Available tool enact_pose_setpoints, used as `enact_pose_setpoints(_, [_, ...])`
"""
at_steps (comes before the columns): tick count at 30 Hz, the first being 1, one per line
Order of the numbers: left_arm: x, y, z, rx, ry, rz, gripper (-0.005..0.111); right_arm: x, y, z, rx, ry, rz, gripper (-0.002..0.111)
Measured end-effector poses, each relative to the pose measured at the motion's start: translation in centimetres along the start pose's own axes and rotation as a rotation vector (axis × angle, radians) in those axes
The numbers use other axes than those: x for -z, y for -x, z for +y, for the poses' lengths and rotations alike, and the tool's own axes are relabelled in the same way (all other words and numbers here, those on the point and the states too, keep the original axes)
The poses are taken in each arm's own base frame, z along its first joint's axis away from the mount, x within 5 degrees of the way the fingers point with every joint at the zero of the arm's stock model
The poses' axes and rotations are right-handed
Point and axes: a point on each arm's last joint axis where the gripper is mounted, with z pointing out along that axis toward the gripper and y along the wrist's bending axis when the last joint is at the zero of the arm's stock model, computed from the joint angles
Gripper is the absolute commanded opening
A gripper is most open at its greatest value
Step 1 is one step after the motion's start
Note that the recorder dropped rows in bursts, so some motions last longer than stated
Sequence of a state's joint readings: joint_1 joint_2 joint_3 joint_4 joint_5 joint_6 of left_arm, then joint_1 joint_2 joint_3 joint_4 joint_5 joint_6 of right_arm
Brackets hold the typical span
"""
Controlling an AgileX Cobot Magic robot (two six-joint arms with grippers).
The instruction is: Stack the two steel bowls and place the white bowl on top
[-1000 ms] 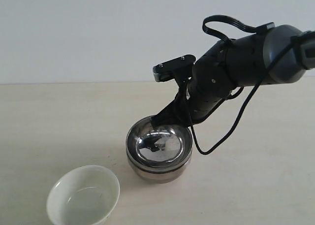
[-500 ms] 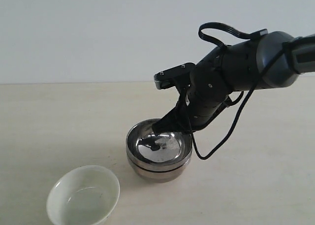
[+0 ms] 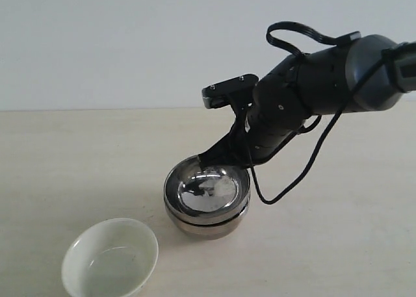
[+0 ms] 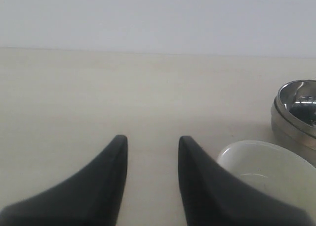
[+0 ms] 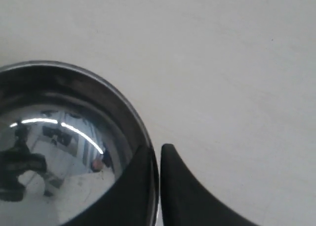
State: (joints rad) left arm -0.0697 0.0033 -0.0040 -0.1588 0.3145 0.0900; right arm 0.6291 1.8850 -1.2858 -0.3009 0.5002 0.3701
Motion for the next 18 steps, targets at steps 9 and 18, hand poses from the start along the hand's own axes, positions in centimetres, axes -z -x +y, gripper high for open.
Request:
enact_pose_setpoints(9, [0.0, 0.0, 0.0, 0.000, 0.000, 0.000, 0.032, 2.9, 0.7, -0.5, -0.017, -0.017, -0.013, 0.057])
enact_pose_setpoints(18, [0.0, 0.0, 0.0, 0.000, 0.000, 0.000, 0.032, -0.6, -1.7, -0.5, -0.027, -0.071, 0.190, 0.052])
